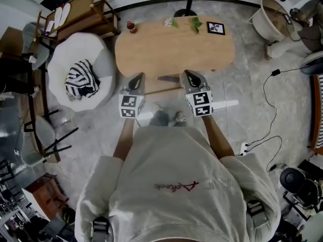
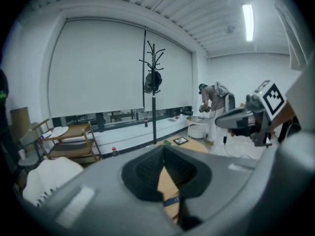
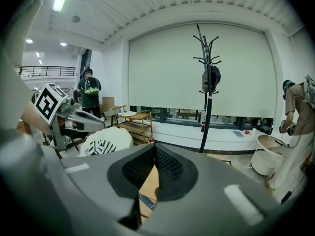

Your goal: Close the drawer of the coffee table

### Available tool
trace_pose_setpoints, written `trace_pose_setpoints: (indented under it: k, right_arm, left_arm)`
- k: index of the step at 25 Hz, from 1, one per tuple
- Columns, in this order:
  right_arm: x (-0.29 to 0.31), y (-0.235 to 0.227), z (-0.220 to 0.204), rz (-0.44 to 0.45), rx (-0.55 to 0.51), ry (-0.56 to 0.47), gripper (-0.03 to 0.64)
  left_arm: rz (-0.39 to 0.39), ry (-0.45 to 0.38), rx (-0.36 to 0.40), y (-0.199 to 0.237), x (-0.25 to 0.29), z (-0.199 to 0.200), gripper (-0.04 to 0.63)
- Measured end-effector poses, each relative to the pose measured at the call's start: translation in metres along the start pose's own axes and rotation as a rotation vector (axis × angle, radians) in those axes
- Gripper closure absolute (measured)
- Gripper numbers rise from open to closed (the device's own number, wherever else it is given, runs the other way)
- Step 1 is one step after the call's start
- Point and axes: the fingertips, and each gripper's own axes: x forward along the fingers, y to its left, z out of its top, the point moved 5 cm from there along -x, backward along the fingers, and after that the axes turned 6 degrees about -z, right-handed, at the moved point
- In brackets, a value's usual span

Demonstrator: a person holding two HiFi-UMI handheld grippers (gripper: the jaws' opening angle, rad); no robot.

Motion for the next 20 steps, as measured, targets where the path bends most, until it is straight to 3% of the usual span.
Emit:
trace_pose_setpoints:
  k: [12, 20]
  right_arm:
    - [-0.033, -0.017, -0.05, 0.134, -0.022, 0.039, 0.612]
    - [-0.032, 0.001, -0.087, 0.17, -0.035, 0.127, 0.612]
  left_arm:
    - [0.16, 0.064, -0.075, -0.058, -0.047, -0.047, 0.592]
    - [0.176, 0.126, -0.137, -0.059, -0.064, -0.097, 0.592]
